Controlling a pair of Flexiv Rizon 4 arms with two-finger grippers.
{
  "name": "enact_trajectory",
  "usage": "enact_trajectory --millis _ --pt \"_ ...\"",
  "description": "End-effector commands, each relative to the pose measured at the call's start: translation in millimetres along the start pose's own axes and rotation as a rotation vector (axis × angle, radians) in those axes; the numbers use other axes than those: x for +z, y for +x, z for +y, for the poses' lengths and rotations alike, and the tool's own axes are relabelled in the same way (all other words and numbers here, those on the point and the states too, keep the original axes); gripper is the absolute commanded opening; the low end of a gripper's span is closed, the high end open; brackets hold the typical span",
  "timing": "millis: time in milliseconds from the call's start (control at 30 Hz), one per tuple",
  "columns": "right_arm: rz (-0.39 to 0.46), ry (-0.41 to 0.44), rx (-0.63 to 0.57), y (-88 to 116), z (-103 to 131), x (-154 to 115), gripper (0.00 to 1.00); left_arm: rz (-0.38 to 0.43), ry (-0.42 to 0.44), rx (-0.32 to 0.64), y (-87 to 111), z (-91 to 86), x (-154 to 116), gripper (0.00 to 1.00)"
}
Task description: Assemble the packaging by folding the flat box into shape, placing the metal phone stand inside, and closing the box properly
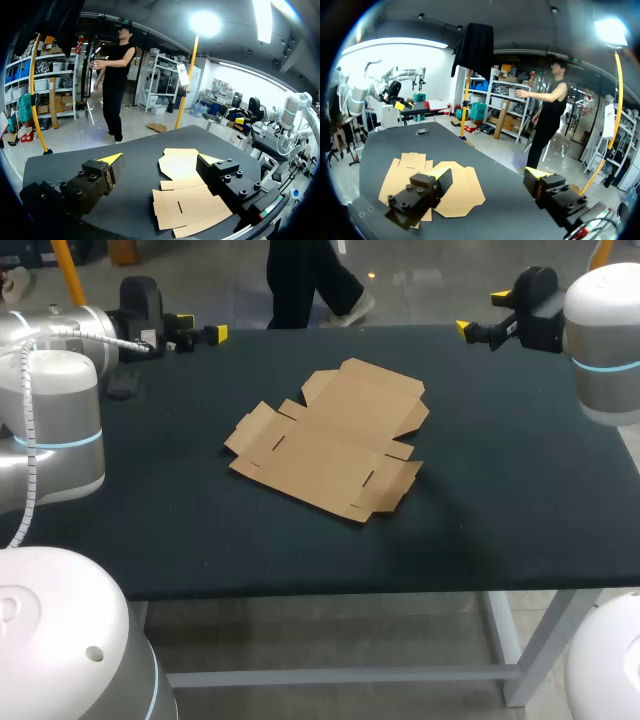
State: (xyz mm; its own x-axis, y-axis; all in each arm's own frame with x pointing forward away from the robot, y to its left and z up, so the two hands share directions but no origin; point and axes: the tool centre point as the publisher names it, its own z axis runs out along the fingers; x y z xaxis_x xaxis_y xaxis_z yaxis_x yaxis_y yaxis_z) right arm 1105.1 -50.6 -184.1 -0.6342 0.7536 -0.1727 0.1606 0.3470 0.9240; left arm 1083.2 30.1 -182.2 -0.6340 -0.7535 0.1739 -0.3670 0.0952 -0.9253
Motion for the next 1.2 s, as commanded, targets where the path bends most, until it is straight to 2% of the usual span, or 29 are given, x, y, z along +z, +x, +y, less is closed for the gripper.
enact_trajectory --millis 33,733,900,933,1067,1200 --pt "-0.002 -0.002 0.000 0.6 -0.3 -0.3 1.00 -0.002 0.000 0.000 0.4 0.0 0.2 1.00" --pt "-0.002 -0.002 0.000 0.6 -0.3 -0.3 1.00 0.003 -0.012 -0.001 0.6 -0.3 0.2 1.00" --pt "-0.001 0.114 0.044 5.6 0.3 2.1 1.00 -0.027 -0.074 -0.092 1.9 -1.8 -1.9 1.00" --pt "0.018 0.117 0.036 7.8 -0.6 1.3 1.00 -0.026 -0.085 -0.095 2.5 -1.9 -3.3 1.00" --pt "0.032 0.204 0.083 10.9 -3.6 -1.4 1.00 -0.056 -0.165 -0.151 6.5 0.5 -8.9 1.00" --pt "0.037 0.298 0.169 12.0 -10.4 -9.7 1.00 -0.065 -0.283 -0.219 12.2 6.4 -16.9 1.00"
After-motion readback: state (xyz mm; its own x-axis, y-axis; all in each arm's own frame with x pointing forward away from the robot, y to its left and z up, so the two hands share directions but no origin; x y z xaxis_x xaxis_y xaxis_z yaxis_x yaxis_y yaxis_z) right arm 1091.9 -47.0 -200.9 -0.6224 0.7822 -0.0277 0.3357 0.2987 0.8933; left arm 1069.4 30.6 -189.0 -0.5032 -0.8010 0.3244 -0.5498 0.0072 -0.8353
